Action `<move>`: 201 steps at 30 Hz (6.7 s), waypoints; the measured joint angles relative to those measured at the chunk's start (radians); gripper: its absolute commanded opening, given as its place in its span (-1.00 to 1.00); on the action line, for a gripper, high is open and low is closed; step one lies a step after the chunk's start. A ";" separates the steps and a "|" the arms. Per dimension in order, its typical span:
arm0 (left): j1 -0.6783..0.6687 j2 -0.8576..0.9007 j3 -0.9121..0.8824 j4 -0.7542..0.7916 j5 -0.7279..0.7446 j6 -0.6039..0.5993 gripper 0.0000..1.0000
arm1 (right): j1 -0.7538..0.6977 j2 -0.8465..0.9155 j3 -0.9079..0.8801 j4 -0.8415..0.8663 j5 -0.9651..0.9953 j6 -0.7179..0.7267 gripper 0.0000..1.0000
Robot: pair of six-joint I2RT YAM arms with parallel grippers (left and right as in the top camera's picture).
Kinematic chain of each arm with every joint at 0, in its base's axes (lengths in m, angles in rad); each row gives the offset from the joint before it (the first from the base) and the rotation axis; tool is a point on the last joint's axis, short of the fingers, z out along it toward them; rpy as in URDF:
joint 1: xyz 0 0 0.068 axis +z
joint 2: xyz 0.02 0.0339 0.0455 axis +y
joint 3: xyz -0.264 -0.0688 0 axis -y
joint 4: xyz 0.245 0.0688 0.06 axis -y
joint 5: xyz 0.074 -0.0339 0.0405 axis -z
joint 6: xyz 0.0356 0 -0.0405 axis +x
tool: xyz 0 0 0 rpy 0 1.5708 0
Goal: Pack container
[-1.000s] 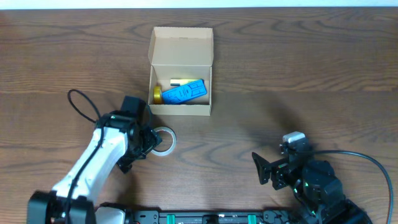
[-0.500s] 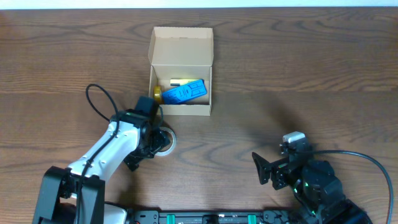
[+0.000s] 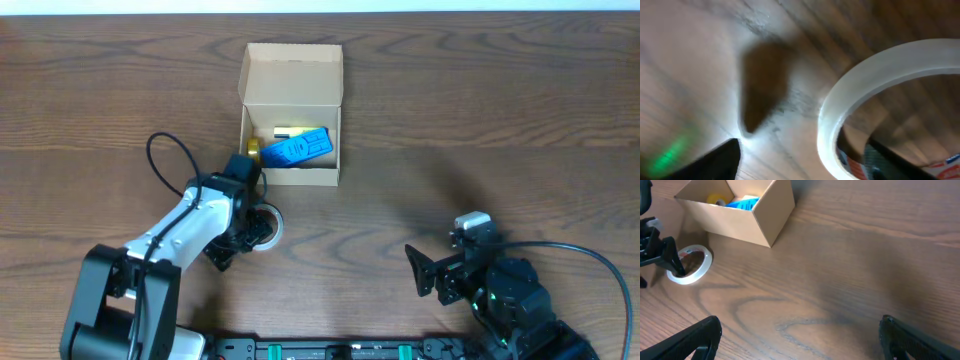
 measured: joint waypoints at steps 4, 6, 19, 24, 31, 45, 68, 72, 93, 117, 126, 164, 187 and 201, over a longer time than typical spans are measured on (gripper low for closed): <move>-0.002 0.009 0.005 0.006 0.011 -0.007 -0.22 | 0.000 0.000 0.000 0.000 0.000 0.000 0.98; -0.002 0.010 0.005 0.009 0.011 -0.016 -0.39 | 0.000 0.000 0.000 0.000 0.000 0.000 0.99; -0.002 0.013 0.005 0.015 0.005 -0.027 -0.89 | 0.000 0.000 0.000 0.000 0.000 0.000 0.98; -0.002 0.008 -0.002 -0.048 -0.018 -0.026 -0.89 | 0.000 0.000 0.000 0.000 0.000 0.000 0.99; -0.002 -0.130 -0.026 -0.146 -0.042 -0.008 -0.89 | 0.000 0.000 0.000 0.000 0.000 0.000 0.99; -0.002 -0.379 0.281 -0.205 -0.012 0.114 -0.89 | 0.000 0.000 0.000 0.000 0.000 0.000 0.99; -0.001 0.241 0.798 -0.111 -0.046 0.331 -0.88 | 0.000 0.000 0.000 0.000 0.000 0.000 0.98; -0.001 0.293 0.798 -0.112 -0.046 0.357 -0.88 | 0.000 0.000 0.000 0.000 0.000 0.000 0.98; -0.001 0.376 0.799 -0.106 -0.073 0.410 0.84 | 0.000 0.000 0.000 0.000 0.001 0.000 0.99; 0.000 0.152 0.871 -0.131 -0.035 0.470 1.00 | 0.000 0.134 0.117 0.178 -0.086 0.000 0.98; 0.093 0.036 0.919 -0.108 -0.053 0.479 0.20 | -0.097 0.648 0.521 0.174 -0.099 -0.022 0.43; 0.438 0.568 0.919 0.249 0.412 0.468 -0.89 | -0.318 1.828 0.978 0.590 -0.591 0.261 -0.97; 0.438 0.729 0.919 0.520 0.763 0.338 -0.89 | -0.302 1.946 0.979 0.859 -0.708 0.360 -0.97; 0.438 0.729 0.919 0.608 0.966 0.332 -0.90 | -0.284 1.958 0.982 1.077 -0.737 0.360 -0.97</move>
